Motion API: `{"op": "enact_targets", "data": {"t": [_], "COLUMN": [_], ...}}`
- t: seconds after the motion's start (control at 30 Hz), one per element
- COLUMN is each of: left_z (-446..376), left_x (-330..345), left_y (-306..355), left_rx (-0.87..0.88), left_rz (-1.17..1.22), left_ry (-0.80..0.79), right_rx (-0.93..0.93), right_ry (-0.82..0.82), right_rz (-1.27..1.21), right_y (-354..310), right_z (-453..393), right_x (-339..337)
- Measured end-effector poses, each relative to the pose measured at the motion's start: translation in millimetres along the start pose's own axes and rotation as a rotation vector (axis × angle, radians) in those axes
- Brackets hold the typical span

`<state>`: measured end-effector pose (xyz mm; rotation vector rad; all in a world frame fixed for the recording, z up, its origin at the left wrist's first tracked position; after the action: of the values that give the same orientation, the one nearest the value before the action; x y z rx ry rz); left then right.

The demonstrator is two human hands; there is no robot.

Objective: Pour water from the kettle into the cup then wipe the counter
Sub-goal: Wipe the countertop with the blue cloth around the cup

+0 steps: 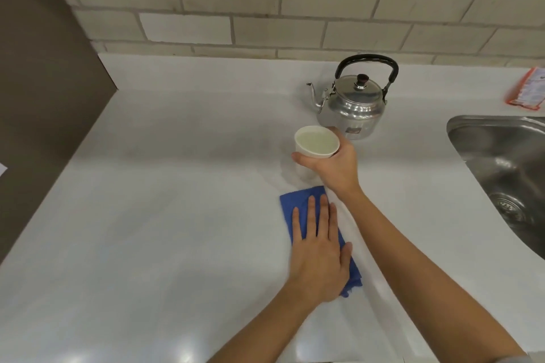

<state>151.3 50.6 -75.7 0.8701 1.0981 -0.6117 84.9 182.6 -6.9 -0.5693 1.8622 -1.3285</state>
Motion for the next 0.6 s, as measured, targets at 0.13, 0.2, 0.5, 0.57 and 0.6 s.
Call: {"op": "enact_targets", "data": {"t": [0.13, 0.2, 0.5, 0.57, 0.6], "left_z": [-40, -63, -103, -93, -89], "left_x": [-12, -21, -58, -57, -55], "left_y": [-14, -25, -109, -114, -111], "left_rx": [0.138, 0.139, -0.108, -0.137, -0.139], "left_rz": [-0.014, 0.0, 0.039, 0.019, 0.024], "left_ry": [-0.008, -0.006, 0.11, 0.118, 0.103], "right_rx": [0.007, 0.024, 0.082, 0.081, 0.076], "right_ry": [0.11, 0.154, 0.186, 0.177, 0.178], "right_rz": [0.068, 0.082, 0.074, 0.072, 0.068], "right_y": [-5, -3, 15, 18, 18], "right_z": [-11, -16, -12, -11, -11], "right_x": [-42, -59, -72, -68, -66]}}
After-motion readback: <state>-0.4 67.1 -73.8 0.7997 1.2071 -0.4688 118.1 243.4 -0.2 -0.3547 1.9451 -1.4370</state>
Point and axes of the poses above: each hand's wrist, its own z-axis away from the middle knuckle, its own x-axis out of the palm, y = z × x, the point moved 3 cm from there along -z, towards the middle knuckle, and after that the axes turned 11 degrees about -y, right-handed, at the moved point
